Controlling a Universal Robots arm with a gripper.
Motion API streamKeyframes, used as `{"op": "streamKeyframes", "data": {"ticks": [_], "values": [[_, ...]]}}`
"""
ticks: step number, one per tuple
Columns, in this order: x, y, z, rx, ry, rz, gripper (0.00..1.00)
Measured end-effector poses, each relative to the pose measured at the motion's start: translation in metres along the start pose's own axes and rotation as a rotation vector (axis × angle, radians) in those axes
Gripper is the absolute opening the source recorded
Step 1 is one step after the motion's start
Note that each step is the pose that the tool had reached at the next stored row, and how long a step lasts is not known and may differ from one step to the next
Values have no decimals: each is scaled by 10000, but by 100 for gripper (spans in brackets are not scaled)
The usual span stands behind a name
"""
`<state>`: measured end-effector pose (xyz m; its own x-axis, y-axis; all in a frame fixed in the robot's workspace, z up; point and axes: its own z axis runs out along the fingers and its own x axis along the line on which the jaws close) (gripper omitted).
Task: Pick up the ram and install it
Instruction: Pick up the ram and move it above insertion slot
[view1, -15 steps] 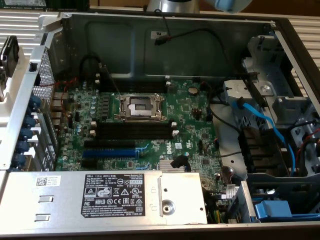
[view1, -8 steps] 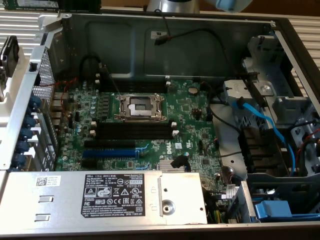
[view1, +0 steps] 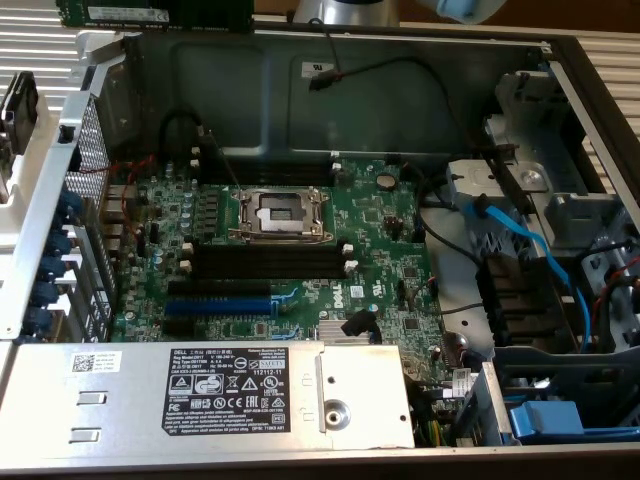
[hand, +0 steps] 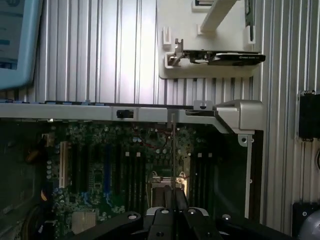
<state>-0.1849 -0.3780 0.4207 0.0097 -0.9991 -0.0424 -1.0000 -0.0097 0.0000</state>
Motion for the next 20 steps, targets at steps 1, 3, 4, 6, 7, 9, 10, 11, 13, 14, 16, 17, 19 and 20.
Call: {"op": "streamKeyframes", "data": {"ticks": [1, 3, 4, 6, 7, 9, 10, 11, 13, 14, 16, 17, 19, 20], "values": [[2, -38, 0, 0, 29, 2, 12], [10, -123, 0, 0, 56, 0, 12], [14, -167, 0, 0, 62, 0, 12], [22, -252, -1, -1, 76, 1, 12], [26, -292, -1, -1, 84, 0, 12], [33, -374, -1, -1, 98, 1, 12], [38, -411, -1, -1, 105, 1, 12], [42, -448, -1, -1, 111, 0, 12], [50, -520, -2, -1, 128, 1, 12], [51, -558, -2, -1, 147, 1, 12], [52, -638, -2, -2, 205, 1, 12], [53, -678, -1, -2, 249, 1, 12], [53, -750, 0, -3, 346, 2, 12], [52, -787, 1, -3, 393, 4, 12]]}}
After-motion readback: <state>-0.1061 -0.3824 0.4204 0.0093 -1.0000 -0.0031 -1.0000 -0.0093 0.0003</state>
